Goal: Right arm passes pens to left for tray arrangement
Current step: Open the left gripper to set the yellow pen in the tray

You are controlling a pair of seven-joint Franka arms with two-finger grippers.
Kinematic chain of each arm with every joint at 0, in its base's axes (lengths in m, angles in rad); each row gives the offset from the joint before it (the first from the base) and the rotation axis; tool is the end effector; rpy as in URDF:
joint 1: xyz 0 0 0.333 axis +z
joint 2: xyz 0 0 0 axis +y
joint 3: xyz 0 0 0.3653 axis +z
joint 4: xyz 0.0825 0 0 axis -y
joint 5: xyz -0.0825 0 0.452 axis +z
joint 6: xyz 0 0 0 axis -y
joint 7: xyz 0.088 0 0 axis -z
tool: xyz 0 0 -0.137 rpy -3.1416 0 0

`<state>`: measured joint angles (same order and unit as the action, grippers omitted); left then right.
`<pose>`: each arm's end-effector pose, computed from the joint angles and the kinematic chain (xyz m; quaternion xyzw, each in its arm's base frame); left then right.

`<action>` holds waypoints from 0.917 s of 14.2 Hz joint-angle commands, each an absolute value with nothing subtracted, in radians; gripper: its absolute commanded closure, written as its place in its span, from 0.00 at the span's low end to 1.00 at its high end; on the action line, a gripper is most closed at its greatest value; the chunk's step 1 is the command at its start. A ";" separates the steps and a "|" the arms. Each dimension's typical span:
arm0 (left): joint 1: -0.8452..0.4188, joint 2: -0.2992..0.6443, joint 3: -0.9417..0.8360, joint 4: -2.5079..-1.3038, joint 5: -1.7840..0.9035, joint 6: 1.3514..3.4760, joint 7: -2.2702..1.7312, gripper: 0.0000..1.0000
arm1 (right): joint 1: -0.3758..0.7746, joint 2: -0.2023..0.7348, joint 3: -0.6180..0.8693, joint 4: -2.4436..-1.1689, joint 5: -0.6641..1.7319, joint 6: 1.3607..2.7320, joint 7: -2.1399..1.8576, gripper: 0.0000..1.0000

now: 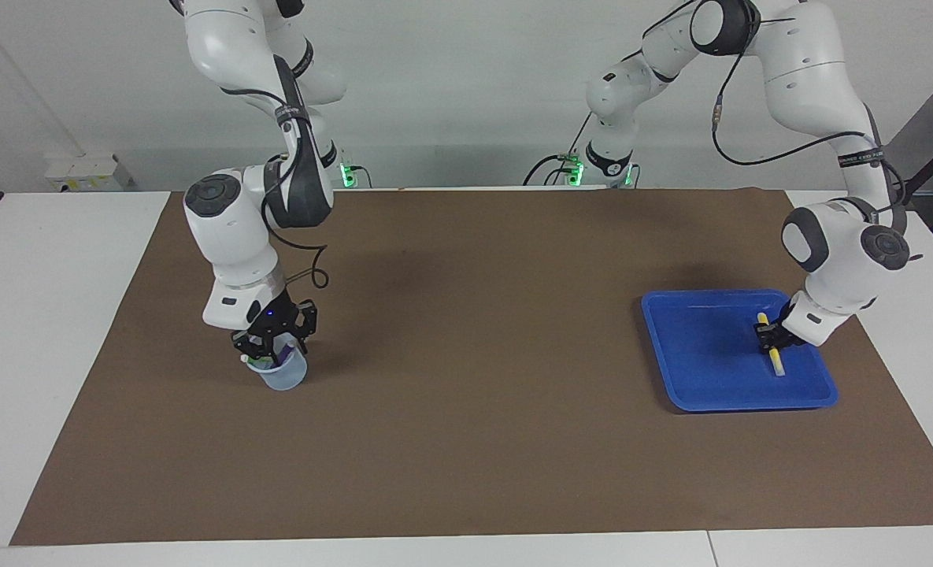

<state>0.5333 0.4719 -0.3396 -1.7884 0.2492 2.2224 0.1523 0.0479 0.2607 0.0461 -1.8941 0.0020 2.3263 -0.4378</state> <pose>0.7062 0.1691 0.2736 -0.9990 0.0384 0.0057 0.0220 0.7035 0.0649 0.3645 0.9618 0.2600 0.0856 0.0081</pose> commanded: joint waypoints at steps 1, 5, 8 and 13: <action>0.555 0.446 -0.347 -1.829 0.242 2.252 0.153 1.00 | 0.023 0.253 0.061 -1.902 -0.021 2.323 -0.457 0.61; 0.545 0.446 -0.348 -1.830 0.242 2.252 0.146 0.94 | 0.021 0.252 0.061 -1.902 -0.021 2.318 -0.471 0.66; 0.540 0.446 -0.350 -1.830 0.242 2.253 0.143 0.78 | 0.011 0.252 0.061 -1.905 -0.020 2.318 -0.494 0.81; 0.540 0.448 -0.351 -1.829 0.242 2.252 0.149 0.25 | 0.011 0.252 0.063 -1.891 -0.018 2.284 -0.494 1.00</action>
